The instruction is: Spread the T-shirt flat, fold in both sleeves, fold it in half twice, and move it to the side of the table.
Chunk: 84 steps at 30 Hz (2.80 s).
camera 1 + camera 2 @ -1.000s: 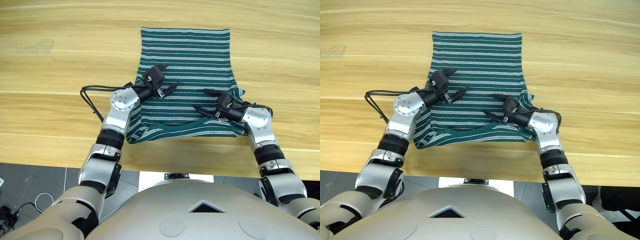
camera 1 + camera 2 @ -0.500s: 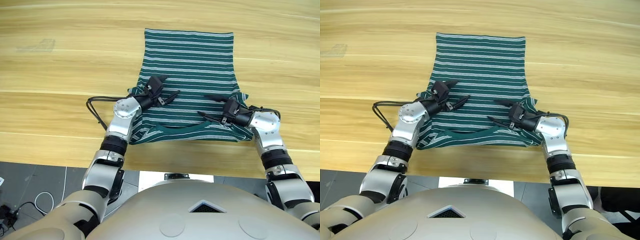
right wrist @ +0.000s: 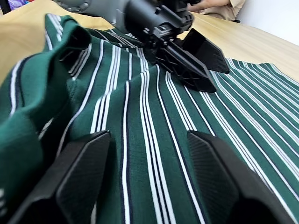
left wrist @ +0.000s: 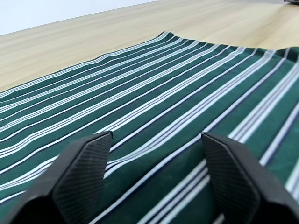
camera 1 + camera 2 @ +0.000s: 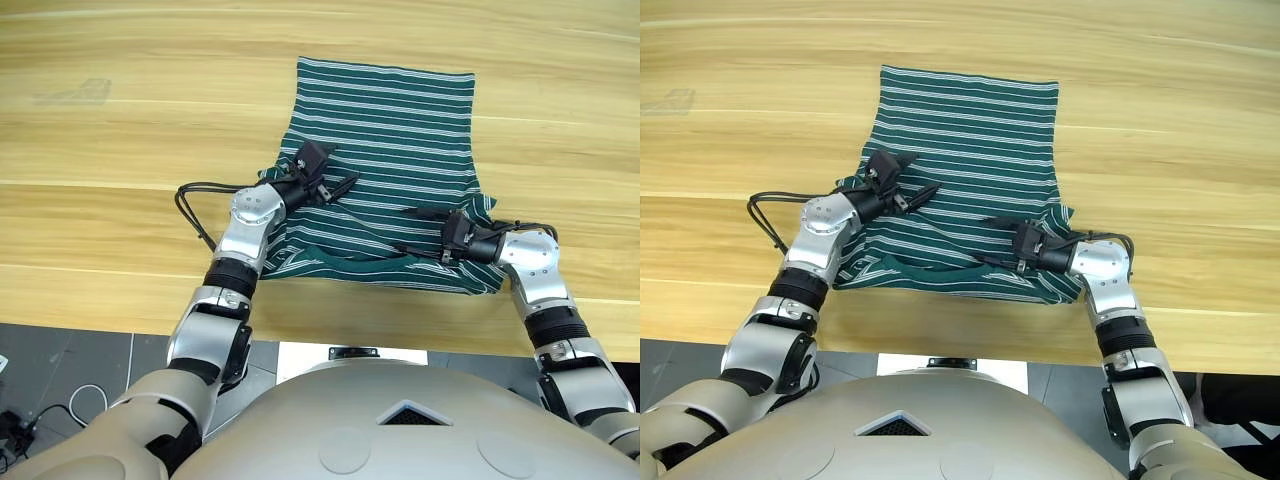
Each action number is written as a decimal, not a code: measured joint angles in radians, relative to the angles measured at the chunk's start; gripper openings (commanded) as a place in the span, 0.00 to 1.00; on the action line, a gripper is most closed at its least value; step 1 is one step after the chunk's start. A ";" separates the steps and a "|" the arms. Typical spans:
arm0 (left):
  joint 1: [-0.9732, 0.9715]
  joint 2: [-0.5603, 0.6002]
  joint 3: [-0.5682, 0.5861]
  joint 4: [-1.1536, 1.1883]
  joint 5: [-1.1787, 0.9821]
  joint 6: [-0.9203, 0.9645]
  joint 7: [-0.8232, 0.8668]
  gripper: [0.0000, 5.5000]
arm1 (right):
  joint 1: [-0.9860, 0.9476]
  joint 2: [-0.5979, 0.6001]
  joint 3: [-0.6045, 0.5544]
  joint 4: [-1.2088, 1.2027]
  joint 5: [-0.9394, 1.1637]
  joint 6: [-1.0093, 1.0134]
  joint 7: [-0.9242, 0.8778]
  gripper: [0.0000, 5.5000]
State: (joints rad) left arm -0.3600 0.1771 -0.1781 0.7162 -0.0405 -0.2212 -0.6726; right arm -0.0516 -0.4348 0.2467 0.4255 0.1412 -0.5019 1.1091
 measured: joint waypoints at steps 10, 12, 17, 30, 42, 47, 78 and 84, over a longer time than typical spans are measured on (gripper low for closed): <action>-0.054 -0.001 0.010 0.111 0.002 -0.046 0.012 0.64 | 0.112 -0.058 0.020 -0.257 0.223 0.126 0.196 0.56; -0.059 -0.002 0.012 0.126 0.002 -0.060 0.012 0.64 | 0.116 -0.062 -0.009 -0.303 0.267 0.155 0.197 0.56; -0.073 -0.001 0.013 0.164 0.004 -0.085 0.014 0.64 | 0.111 -0.068 -0.046 -0.339 0.295 0.183 0.188 0.56; -0.108 -0.015 0.035 0.225 0.007 -0.108 0.034 0.64 | 0.189 0.027 0.094 -0.305 0.103 0.115 0.081 0.56; -0.126 -0.018 0.040 0.257 0.019 -0.112 0.033 0.64 | 0.270 -0.029 0.155 -0.359 0.072 0.101 0.072 0.56; -0.142 -0.018 0.044 0.292 0.019 -0.137 0.034 0.64 | 0.147 -0.012 0.001 -0.346 0.278 0.150 0.067 0.56; 0.720 -0.080 0.012 -0.902 -0.371 -0.040 -0.004 0.64 | -0.143 0.092 -0.085 -0.124 -0.248 0.511 -0.657 0.56; 0.720 -0.088 -0.001 -0.916 -0.379 -0.038 0.013 0.64 | -0.140 0.078 -0.124 -0.168 -0.260 0.558 -0.678 0.56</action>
State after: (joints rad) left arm 0.3603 0.0895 -0.1792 -0.2002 -0.4194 -0.2589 -0.6591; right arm -0.1915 -0.3570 0.1228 0.2572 -0.1190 0.0562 0.4312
